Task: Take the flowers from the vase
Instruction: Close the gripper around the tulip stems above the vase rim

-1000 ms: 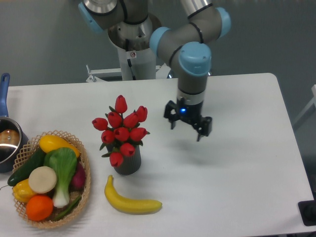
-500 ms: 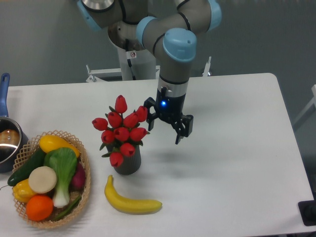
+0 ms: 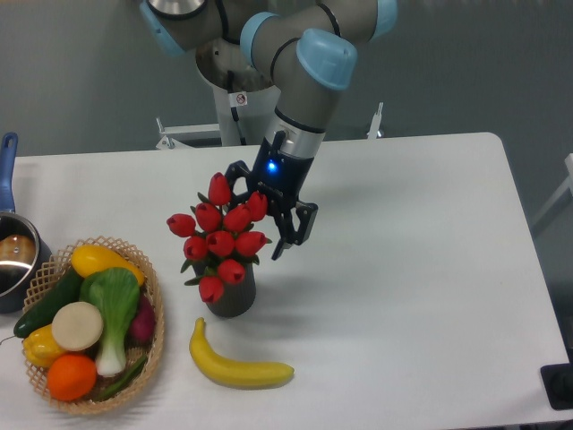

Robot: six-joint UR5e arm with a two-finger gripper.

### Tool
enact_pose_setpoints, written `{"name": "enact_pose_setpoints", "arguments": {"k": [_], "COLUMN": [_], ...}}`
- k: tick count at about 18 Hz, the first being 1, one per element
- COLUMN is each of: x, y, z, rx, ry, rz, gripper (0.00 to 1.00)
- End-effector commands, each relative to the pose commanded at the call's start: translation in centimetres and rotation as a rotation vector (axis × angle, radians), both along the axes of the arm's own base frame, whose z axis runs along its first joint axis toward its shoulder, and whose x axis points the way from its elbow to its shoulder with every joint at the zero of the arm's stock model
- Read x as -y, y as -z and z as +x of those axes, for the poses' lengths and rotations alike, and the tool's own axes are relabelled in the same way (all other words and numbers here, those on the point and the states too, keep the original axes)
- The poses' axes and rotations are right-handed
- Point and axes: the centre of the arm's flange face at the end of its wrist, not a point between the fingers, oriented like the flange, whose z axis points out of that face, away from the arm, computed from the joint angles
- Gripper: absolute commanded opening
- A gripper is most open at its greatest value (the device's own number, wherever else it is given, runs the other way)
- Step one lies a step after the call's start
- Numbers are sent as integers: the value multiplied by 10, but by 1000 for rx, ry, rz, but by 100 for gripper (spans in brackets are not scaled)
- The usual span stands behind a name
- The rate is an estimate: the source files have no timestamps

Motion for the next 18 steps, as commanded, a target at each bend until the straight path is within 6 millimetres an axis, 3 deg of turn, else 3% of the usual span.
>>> {"name": "enact_pose_setpoints", "arguments": {"k": [5,7,10,11,14,18], "x": [-2,-3,5,8,18,25], "y": [14,31,32,32,30,35], "z": [7,-5,-16,-20,-28,-24], "rx": [113,155,173,177,202,215], "ry": [40,48,44,35,15,47], "rz": [101,128,175,183,225,294], "gripper": [100,100,96,92,65,33]}}
